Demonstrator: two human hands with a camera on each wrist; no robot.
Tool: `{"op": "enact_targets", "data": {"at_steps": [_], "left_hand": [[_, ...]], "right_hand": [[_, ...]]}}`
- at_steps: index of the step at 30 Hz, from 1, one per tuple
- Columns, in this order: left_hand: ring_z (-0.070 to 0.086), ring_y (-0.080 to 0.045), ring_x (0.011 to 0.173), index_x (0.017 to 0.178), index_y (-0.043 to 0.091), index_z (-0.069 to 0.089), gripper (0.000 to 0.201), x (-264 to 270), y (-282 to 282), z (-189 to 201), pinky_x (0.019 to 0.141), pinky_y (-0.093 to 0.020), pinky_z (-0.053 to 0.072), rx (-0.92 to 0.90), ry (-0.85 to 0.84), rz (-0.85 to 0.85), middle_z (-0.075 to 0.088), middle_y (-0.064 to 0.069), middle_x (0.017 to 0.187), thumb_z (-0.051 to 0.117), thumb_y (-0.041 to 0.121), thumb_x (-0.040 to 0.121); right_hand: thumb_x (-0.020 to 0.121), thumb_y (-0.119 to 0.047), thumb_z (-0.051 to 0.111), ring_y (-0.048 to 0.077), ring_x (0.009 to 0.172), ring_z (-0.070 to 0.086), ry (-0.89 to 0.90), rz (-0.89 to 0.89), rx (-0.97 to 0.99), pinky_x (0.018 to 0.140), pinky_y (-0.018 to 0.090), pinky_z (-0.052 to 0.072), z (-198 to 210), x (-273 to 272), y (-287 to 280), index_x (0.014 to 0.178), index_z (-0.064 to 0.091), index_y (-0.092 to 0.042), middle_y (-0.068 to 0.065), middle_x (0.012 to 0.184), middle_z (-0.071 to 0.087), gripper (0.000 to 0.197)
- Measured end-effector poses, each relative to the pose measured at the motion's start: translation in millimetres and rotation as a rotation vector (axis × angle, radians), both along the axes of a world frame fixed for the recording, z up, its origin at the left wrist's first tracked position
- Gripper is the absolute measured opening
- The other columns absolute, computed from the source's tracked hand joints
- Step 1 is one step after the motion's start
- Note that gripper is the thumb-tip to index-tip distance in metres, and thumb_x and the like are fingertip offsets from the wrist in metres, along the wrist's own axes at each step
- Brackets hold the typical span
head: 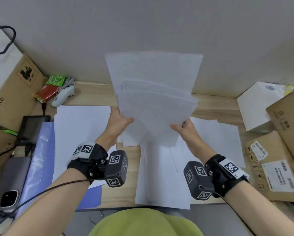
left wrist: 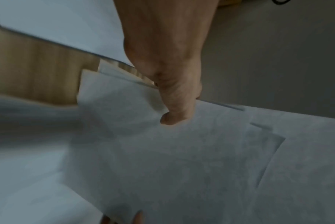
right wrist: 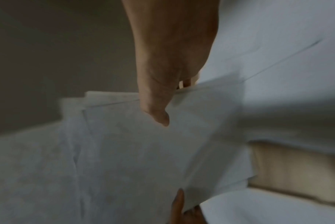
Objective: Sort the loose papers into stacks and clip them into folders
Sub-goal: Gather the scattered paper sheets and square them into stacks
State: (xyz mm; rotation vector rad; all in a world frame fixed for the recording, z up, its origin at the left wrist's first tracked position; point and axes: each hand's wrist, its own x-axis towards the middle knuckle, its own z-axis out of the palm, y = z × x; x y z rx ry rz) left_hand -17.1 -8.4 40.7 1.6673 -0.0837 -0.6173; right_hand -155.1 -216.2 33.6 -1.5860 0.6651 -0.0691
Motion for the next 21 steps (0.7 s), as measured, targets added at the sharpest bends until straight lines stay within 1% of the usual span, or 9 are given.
{"op": "enact_targets", "data": {"at_steps": [2, 4, 8, 11, 13, 15, 18, 19, 21], "left_hand": [[0.062, -0.015, 0.105, 0.114, 0.022, 0.055, 0.039, -11.3, 1.5, -10.5, 0.083, -0.025, 0.049, 0.068, 0.027, -0.06, 0.065, 0.006, 0.109, 0.061, 0.0, 0.083], [0.062, -0.014, 0.1, 0.108, 0.025, 0.057, 0.032, -19.3, -4.1, -10.8, 0.083, -0.027, 0.047, 0.056, 0.038, -0.066, 0.065, 0.005, 0.108, 0.059, 0.001, 0.086], [0.066, -0.016, 0.091, 0.1, 0.021, 0.066, 0.022, -18.2, -22.7, 8.1, 0.073, -0.025, 0.051, -0.017, -0.013, -0.028, 0.071, 0.006, 0.097, 0.062, 0.006, 0.085], [0.066, -0.016, 0.097, 0.106, 0.018, 0.067, 0.028, -16.9, -25.4, 18.9, 0.083, -0.03, 0.052, -0.098, -0.053, 0.017, 0.072, 0.004, 0.103, 0.063, 0.005, 0.082], [0.064, -0.018, 0.102, 0.105, 0.023, 0.066, 0.033, -21.8, -19.5, 16.4, 0.087, -0.032, 0.05, -0.103, -0.065, -0.003, 0.07, 0.001, 0.108, 0.061, 0.002, 0.081], [0.061, -0.017, 0.106, 0.105, 0.03, 0.062, 0.039, -28.4, -11.0, 2.4, 0.085, -0.028, 0.049, -0.019, -0.03, -0.067, 0.067, 0.002, 0.11, 0.058, -0.001, 0.081], [0.058, -0.017, 0.108, 0.115, 0.021, 0.06, 0.045, -36.9, -1.4, -13.6, 0.078, -0.021, 0.046, 0.14, -0.011, -0.233, 0.064, 0.004, 0.108, 0.053, -0.005, 0.08], [0.058, -0.016, 0.107, 0.112, 0.019, 0.062, 0.042, -39.0, 0.1, -15.0, 0.077, -0.019, 0.046, 0.148, -0.018, -0.23, 0.064, 0.005, 0.106, 0.052, -0.007, 0.08], [0.057, -0.01, 0.098, 0.107, 0.018, 0.063, 0.037, -42.3, -1.5, -8.0, 0.075, -0.016, 0.043, 0.135, -0.032, -0.161, 0.063, 0.009, 0.1, 0.05, -0.007, 0.084]], "right_hand": [[0.089, -0.014, 0.057, 0.015, 0.126, 0.049, 0.119, -0.023, 0.028, 0.102, 0.033, 0.04, -21.0, -17.5, 3.8, 0.136, 0.039, -0.025, -0.008, 0.133, 0.054, 0.051], [0.092, -0.012, 0.051, 0.016, 0.126, 0.046, 0.165, -0.073, 0.03, 0.101, 0.032, 0.037, -21.5, -26.9, 5.1, 0.135, 0.039, -0.025, -0.007, 0.134, 0.051, 0.047], [0.088, -0.012, 0.053, 0.016, 0.121, 0.051, 0.053, -0.174, 0.015, 0.1, 0.031, 0.038, 4.4, -14.1, -2.8, 0.129, 0.048, -0.021, -0.003, 0.128, 0.058, 0.042], [0.087, -0.007, 0.052, 0.017, 0.115, 0.055, -0.066, -0.273, 0.054, 0.097, 0.03, 0.04, 22.0, -6.2, -7.6, 0.123, 0.052, -0.019, -0.001, 0.123, 0.062, 0.038], [0.089, -0.006, 0.049, 0.016, 0.116, 0.052, -0.06, -0.27, 0.061, 0.098, 0.03, 0.038, 21.9, -10.8, -4.8, 0.125, 0.049, -0.021, -0.006, 0.119, 0.06, 0.039], [0.095, -0.014, 0.048, 0.013, 0.125, 0.043, 0.053, -0.134, 0.081, 0.1, 0.03, 0.03, 6.2, -21.0, -2.6, 0.137, 0.038, -0.025, -0.012, 0.124, 0.052, 0.045], [0.095, -0.041, 0.049, 0.008, 0.135, 0.027, 0.23, 0.092, 0.142, 0.105, 0.035, 0.02, -21.6, -35.1, -4.8, 0.145, 0.022, -0.041, -0.019, 0.145, 0.033, 0.057], [0.093, -0.047, 0.049, 0.008, 0.138, 0.025, 0.251, 0.104, 0.139, 0.107, 0.037, 0.019, -24.3, -36.6, -6.4, 0.145, 0.023, -0.043, -0.02, 0.148, 0.029, 0.058], [0.092, -0.05, 0.046, 0.008, 0.138, 0.025, 0.237, 0.078, 0.119, 0.108, 0.037, 0.02, -23.5, -34.8, -11.5, 0.143, 0.03, -0.041, -0.02, 0.148, 0.028, 0.055]]}}
